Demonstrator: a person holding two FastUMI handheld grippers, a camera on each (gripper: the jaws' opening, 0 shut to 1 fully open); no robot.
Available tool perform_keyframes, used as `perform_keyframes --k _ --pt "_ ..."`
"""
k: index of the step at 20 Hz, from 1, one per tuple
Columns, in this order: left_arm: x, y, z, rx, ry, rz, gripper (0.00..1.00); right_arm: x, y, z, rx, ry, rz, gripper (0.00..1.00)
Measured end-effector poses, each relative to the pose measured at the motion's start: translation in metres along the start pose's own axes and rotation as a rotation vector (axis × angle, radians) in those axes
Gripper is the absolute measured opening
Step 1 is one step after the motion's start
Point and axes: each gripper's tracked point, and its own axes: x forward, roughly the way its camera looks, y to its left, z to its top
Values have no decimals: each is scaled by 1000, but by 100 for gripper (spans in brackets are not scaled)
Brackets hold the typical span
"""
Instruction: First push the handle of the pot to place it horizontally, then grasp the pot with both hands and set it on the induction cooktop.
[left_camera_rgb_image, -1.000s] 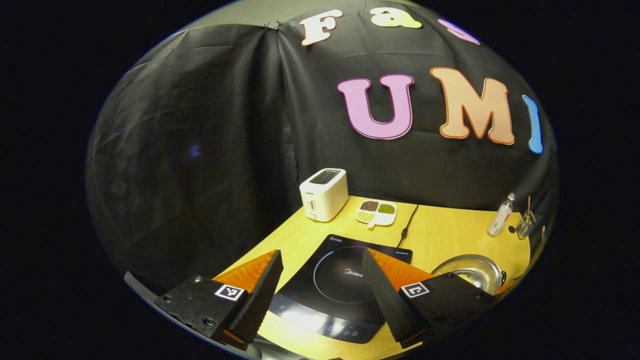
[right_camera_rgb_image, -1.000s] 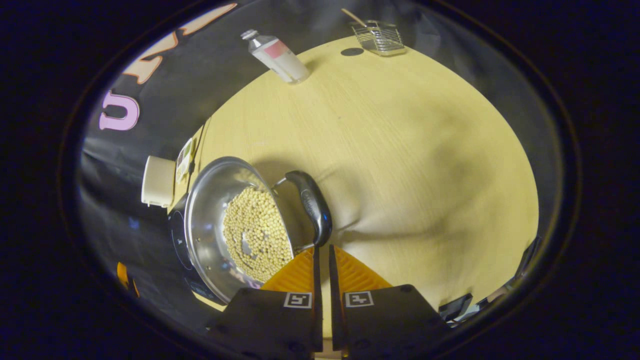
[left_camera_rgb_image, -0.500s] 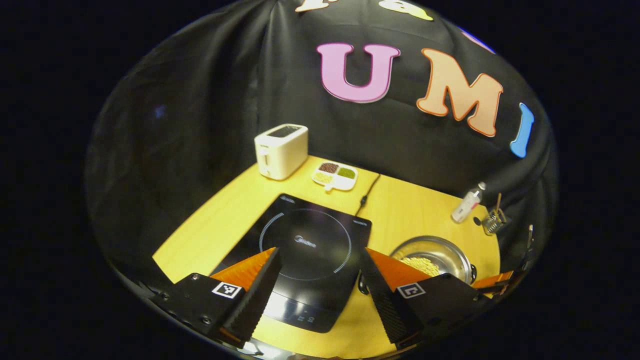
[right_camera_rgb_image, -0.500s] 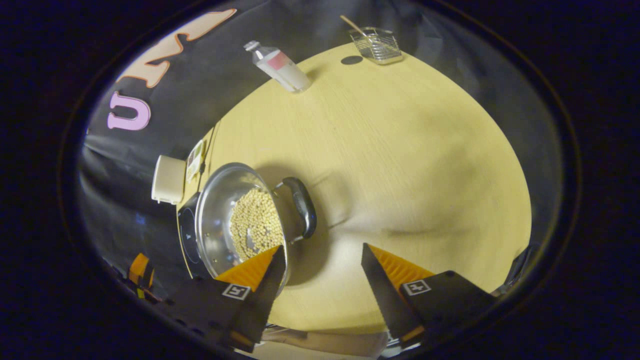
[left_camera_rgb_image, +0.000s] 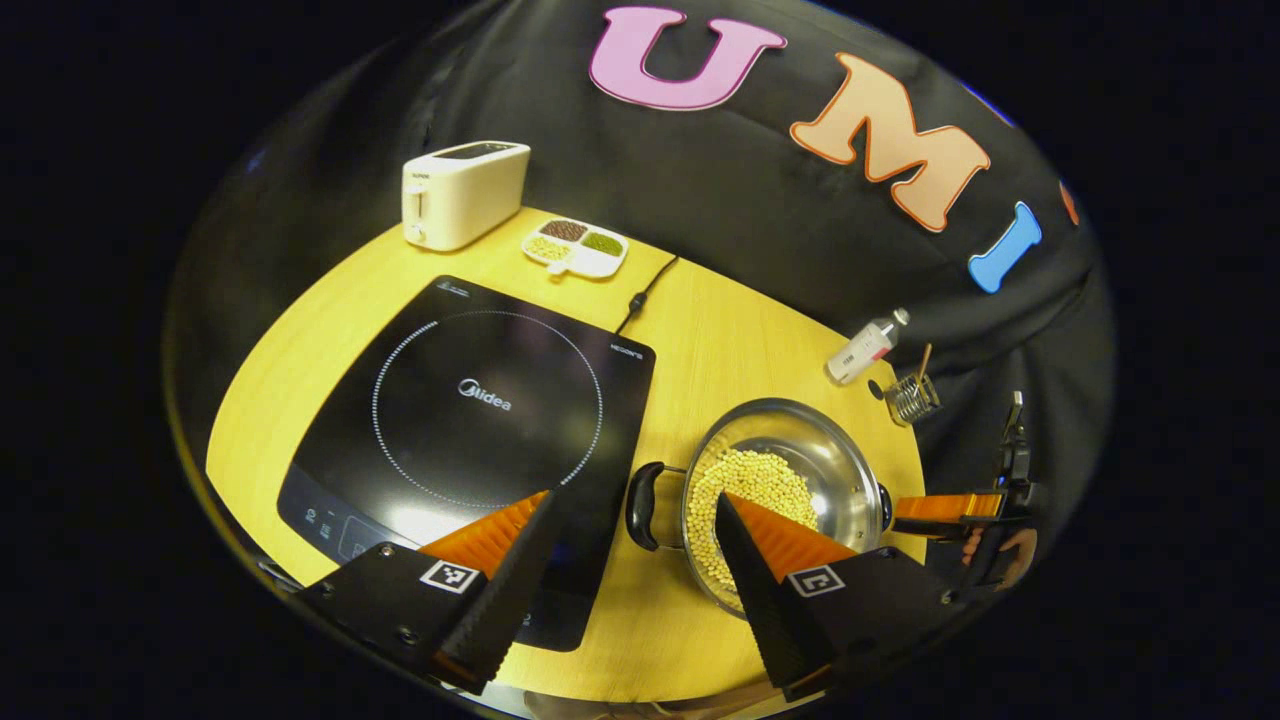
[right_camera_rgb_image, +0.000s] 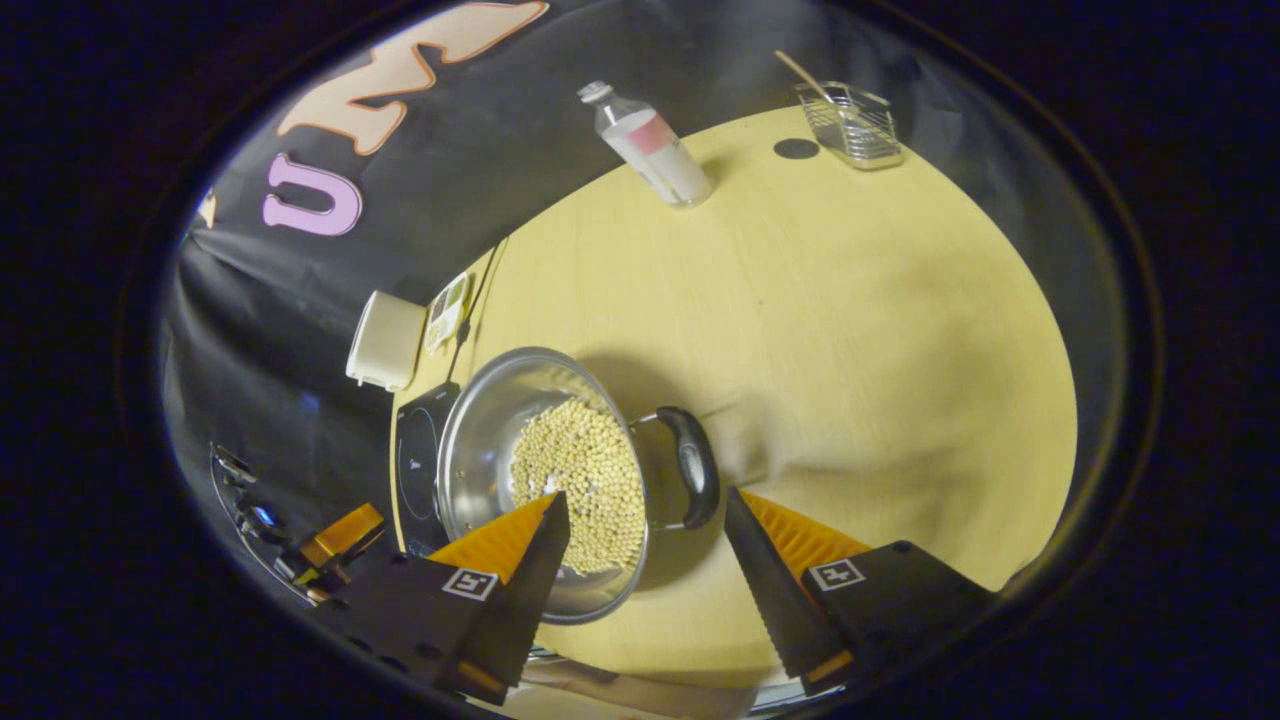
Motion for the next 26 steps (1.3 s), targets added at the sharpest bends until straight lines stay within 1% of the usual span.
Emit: perform_keyframes --k 3,4,5,8,9,10,13,14,15,16,17,18,19,20,21,22,23,24,25,26 --pt "19 -3 -6 27 62 -27 96 11 -4 4 -19 26 -19 87" --pt "26 -5 -8 27 81 -35 96 13 -1 4 -17 34 -13 96" --pt "32 -8 -9 22 93 -44 94 17 -2 6 -22 39 -13 87" --pt "47 -10 -14 25 136 -53 95 27 -4 10 -38 56 -16 87" --pt "52 -12 -15 25 146 -59 94 30 -4 11 -39 61 -15 96" --pt "56 -15 -16 24 156 -65 93 32 -5 11 -39 65 -12 87" --pt "67 -19 -23 17 194 -76 93 42 -6 11 -41 85 -9 87" --pt "70 -22 -24 11 200 -82 99 46 -8 10 -45 91 -13 87" --pt "74 -25 -24 4 204 -88 93 50 -10 10 -45 98 -18 86" --pt "76 -23 -26 12 212 -77 93 51 -11 8 -44 107 -21 80" --pt "77 -24 -26 19 220 -72 93 52 -12 9 -44 110 -19 78" --pt "81 -25 -25 30 217 -68 92 53 -12 9 -44 112 -19 78" --pt "81 -24 -24 38 219 -65 92 55 -13 9 -47 115 -17 88" --pt "83 -23 -24 40 224 -59 91 57 -15 7 -53 123 -20 78" --pt "85 -24 -27 44 234 -58 90 59 -16 4 -61 133 -25 78" --pt "86 -27 -29 50 244 -67 87 60 -18 2 -72 142 -32 78" --pt "89 -29 -32 53 254 -80 92 62 -19 0 -84 147 -40 78" --pt "91 -31 -34 51 264 -88 84 64 -23 -1 -97 150 -57 78" --pt "95 -32 -38 45 278 -86 83 66 -25 -1 -102 154 -62 78" --pt "99 -33 -40 36 292 -83 89 67 -29 -2 -108 156 -78 78"
